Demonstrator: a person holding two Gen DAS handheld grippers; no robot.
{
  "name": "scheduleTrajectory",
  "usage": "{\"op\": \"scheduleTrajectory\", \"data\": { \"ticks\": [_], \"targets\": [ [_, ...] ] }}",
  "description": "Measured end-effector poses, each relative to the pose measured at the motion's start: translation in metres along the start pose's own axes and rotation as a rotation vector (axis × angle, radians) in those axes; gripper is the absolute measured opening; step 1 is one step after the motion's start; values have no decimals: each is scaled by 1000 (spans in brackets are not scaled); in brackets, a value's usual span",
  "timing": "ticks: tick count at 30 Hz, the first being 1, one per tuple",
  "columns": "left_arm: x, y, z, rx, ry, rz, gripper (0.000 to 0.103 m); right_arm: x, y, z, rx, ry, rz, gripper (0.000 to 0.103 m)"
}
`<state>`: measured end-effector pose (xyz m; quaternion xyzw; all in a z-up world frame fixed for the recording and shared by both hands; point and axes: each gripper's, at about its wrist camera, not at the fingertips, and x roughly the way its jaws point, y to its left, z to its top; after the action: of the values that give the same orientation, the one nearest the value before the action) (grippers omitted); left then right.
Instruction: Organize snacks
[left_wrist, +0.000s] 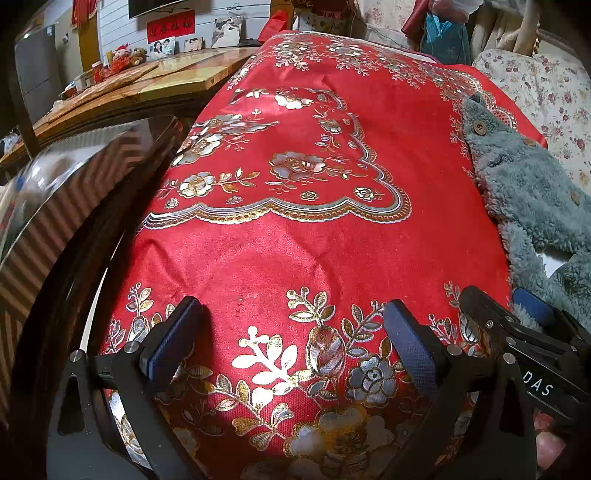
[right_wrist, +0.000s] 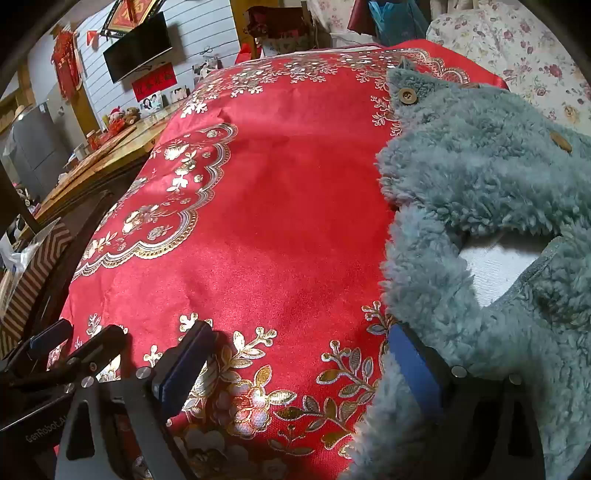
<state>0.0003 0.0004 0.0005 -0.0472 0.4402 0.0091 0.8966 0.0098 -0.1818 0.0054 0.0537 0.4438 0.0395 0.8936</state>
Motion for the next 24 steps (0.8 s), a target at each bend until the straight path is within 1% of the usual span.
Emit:
{"op": "scheduleTrajectory", "data": {
  "ticks": [24],
  "targets": [
    [0,0,0,0,0,-1,100,-2,-4,-2,2,2,2,98]
  ]
}}
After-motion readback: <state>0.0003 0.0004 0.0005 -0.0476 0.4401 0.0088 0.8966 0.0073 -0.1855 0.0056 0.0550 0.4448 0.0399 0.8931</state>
